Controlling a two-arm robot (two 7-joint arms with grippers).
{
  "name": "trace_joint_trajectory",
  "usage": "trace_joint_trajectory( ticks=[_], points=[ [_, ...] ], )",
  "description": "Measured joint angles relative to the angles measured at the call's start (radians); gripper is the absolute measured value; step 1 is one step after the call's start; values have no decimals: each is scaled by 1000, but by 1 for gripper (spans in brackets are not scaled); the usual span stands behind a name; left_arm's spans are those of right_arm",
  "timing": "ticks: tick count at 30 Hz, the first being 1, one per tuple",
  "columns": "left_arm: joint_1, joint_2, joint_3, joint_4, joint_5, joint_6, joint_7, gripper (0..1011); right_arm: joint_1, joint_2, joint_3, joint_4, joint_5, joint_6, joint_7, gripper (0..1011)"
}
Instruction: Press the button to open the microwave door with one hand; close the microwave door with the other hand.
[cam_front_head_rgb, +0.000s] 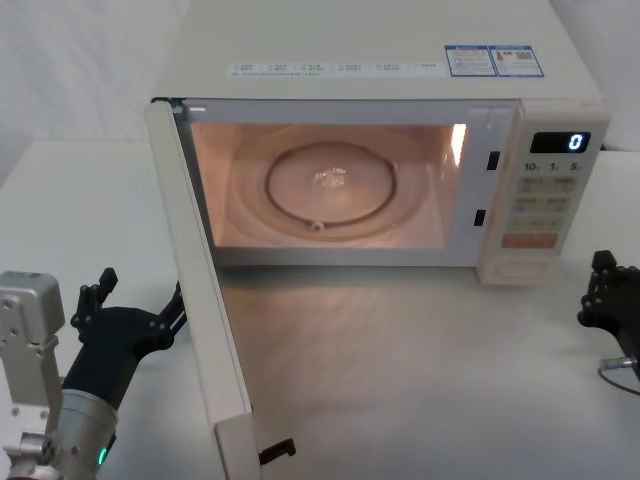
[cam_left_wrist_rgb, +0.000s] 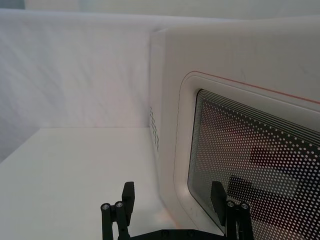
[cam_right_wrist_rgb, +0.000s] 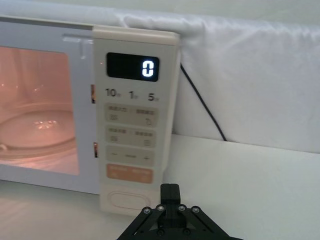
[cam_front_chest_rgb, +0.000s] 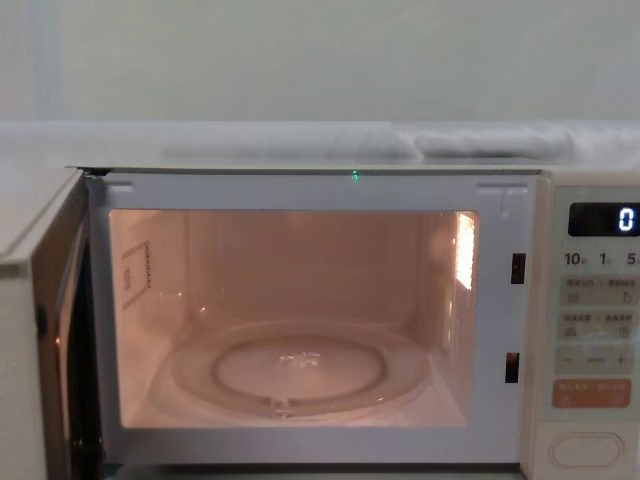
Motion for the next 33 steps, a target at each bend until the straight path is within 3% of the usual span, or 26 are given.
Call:
trace_joint_trajectory(
  ticks=[8, 18, 29, 33],
  points=[
    [0, 0, 0, 0, 0, 0, 0, 1001, 0, 22, 26, -12, 23, 19, 24, 0],
    [0, 0, 0, 0, 0, 0, 0, 1001, -1, 20, 25, -12, 23, 18, 23, 2],
    [0, 0, 0, 0, 0, 0, 0, 1001, -1, 19, 24, -11, 22, 16, 22, 273],
    [0, 0, 0, 0, 0, 0, 0, 1001, -1, 19, 24, -11, 22, 16, 22, 426]
  ],
)
